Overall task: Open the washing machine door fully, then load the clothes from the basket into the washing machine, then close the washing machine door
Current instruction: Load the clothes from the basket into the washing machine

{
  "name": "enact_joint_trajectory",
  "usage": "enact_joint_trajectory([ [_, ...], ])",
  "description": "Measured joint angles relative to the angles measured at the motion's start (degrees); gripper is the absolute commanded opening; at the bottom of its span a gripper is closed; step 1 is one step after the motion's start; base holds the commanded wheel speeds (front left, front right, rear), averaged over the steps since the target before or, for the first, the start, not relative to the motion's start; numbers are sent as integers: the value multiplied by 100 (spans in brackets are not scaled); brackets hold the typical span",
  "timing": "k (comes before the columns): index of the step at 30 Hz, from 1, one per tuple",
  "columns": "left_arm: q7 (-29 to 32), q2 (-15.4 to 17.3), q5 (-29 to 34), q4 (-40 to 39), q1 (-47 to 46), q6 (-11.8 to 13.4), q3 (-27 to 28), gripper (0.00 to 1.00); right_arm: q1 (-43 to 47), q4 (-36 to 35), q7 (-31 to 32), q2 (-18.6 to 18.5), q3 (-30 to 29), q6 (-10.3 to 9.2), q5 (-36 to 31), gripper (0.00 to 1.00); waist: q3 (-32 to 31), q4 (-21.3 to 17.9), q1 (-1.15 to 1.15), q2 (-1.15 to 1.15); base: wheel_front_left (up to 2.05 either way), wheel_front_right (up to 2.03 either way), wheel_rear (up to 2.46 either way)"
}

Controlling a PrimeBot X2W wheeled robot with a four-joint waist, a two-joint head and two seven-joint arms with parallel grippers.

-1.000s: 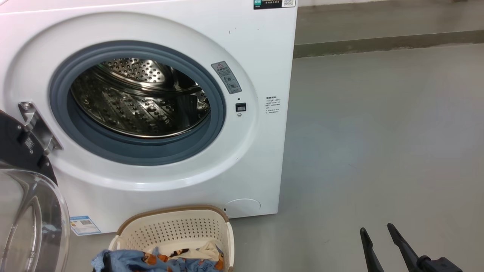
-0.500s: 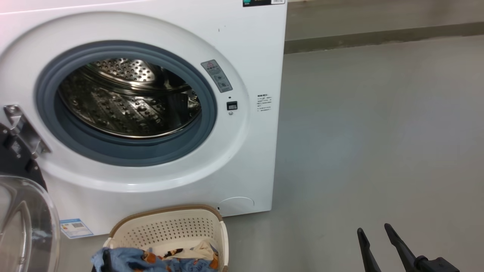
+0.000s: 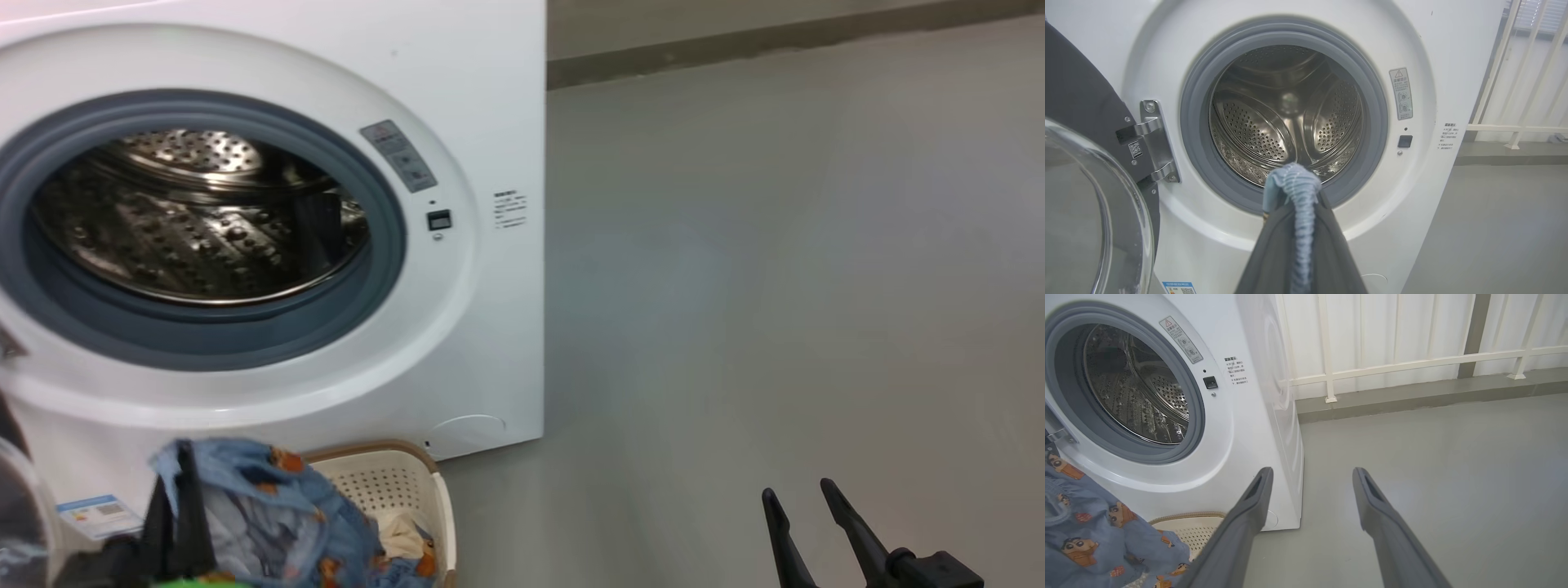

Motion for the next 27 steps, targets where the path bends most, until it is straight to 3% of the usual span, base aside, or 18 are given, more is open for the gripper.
enact_joint_trajectory([
  [15, 0, 92, 244, 1293, -1472, -431, 625, 0, -219, 21, 0, 46, 99, 0, 87, 100, 353, -569, 0, 0, 0, 0, 0],
  [27, 0, 679, 555, 2186, -3465, -586, 849, 0, -958, -110, 0, 57, 331, 0, 349, 100, 1481, -762, 2, 0, 0, 0, 0],
])
